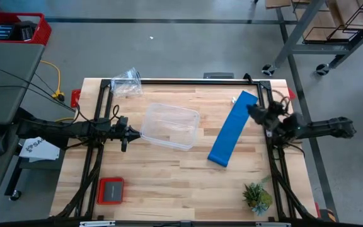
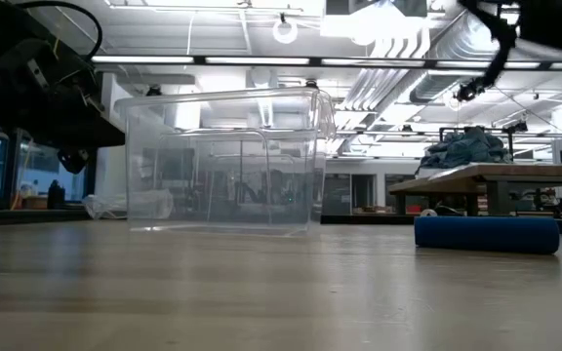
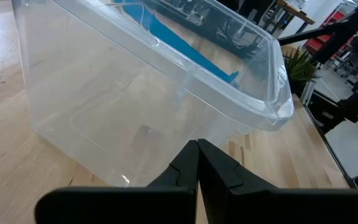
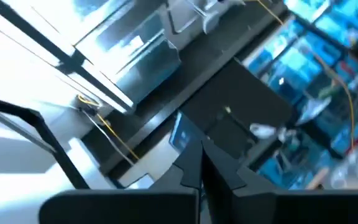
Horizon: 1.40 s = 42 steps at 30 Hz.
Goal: Roll bandage
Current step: Move the transparent container to the top center
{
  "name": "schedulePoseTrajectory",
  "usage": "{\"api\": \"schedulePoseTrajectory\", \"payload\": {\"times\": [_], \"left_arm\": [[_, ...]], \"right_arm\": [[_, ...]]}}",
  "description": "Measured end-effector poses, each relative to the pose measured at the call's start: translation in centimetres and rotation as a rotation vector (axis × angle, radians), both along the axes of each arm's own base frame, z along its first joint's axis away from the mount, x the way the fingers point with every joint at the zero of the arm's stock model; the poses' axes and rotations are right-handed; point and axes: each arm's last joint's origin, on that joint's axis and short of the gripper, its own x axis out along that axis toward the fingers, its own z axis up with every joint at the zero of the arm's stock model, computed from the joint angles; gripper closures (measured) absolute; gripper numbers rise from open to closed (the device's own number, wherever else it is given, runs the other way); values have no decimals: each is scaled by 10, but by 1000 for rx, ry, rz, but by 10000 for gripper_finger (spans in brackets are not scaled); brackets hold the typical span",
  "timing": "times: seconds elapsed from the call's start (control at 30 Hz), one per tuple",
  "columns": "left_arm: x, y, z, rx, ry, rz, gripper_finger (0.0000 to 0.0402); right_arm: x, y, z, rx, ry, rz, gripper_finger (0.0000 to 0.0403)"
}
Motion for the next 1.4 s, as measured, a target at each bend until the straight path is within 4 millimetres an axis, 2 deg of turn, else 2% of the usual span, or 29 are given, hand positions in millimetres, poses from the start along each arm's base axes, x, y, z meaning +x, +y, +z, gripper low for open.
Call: {"api": "schedulePoseTrajectory", "payload": {"times": [0.1, 0.2, 0.3, 0.47, 0.63, 0.77, 0.93, 1.13, 1.23, 1.3, 1.4], "left_arm": [[0, 0, 0, 0, -1, 1, 400], [0, 0, 0, 0, -1, 1, 400], [0, 0, 0, 0, 0, 1, 400], [0, 0, 0, 0, -1, 1, 400], [0, 0, 0, 0, -1, 1, 400], [2, 1, 8, -38, -92, 25, 400], [4, -1, 35, -382, -378, 17, 400], [0, -2, 54, -508, -569, -66, 400], [-2, 0, 76, -576, -672, -74, 401], [2, -1, 95, -546, -588, -81, 401], [19, -3, 104, -450, -189, -80, 401]], "right_arm": [[25, 4, 25, -119, 225, 45, 402], [57, 8, 37, -245, 516, 102, 402], [87, 10, 44, -284, 706, 141, 402], [127, 11, 61, -444, 843, 131, 402], [155, 3, 87, -330, 822, 114, 402], [167, -4, 103, -235, 823, 106, 402], [170, -12, 123, -204, 780, 77, 402], [169, -14, 130, -176, 757, 66, 402], [169, -14, 130, -157, 752, 76, 402], [170, -13, 130, -170, 753, 89, 402], [169, -15, 130, -225, 770, 77, 402]]}}
